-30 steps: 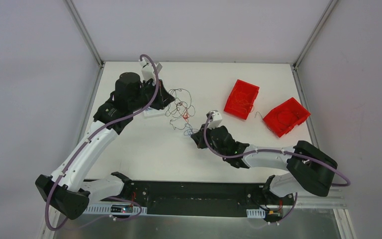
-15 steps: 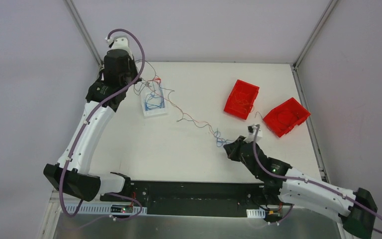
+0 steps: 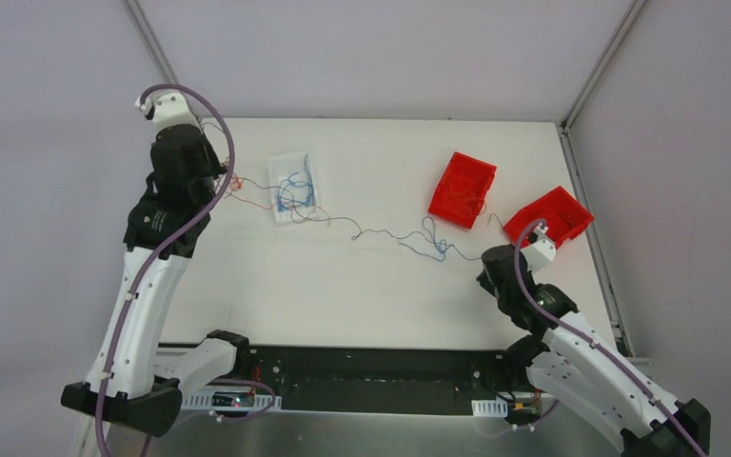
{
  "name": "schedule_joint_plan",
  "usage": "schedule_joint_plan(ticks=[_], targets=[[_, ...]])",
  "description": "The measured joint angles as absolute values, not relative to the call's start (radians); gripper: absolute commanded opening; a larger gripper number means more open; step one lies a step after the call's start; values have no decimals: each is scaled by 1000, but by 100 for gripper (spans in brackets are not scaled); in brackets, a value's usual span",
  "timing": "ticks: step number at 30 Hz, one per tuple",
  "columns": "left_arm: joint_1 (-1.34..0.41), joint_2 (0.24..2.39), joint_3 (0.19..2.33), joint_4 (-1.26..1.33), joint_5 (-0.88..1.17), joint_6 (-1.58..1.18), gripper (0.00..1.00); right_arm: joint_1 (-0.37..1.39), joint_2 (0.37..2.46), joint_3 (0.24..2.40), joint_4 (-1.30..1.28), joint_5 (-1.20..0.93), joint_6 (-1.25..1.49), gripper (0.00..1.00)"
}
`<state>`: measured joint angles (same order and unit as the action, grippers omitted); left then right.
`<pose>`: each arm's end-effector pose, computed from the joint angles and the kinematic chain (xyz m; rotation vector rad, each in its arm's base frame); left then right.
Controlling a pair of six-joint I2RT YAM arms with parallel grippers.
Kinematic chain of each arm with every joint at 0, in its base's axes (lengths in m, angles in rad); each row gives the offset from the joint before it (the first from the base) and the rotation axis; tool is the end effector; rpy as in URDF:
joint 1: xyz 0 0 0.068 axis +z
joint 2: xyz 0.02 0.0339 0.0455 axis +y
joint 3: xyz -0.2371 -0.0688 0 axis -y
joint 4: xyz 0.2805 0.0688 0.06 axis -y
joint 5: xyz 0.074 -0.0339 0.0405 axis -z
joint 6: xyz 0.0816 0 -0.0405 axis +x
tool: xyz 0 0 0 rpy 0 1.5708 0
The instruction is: Untangle the cables
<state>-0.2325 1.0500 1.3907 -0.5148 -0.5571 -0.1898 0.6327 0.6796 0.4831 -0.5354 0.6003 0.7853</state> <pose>0.2897 -0.0242 0.4446 -0.3660 1.6821 0.1736 0.2107 0.0974 0.1721 0.4570 2.1083 0.1184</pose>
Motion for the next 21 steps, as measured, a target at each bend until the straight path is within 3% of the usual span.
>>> schedule_joint_plan(ticks=[5,15,21], targets=[[-227,968,1374,-511,-514,-178,0,556,666,483,-544,546,756,0],[-227,921,1211,-512,102,-202,0,554,731,559,-503,341,604,0],[-228,905,1073,-524,253,-278,0,554,812,587,-487,244,572,1]])
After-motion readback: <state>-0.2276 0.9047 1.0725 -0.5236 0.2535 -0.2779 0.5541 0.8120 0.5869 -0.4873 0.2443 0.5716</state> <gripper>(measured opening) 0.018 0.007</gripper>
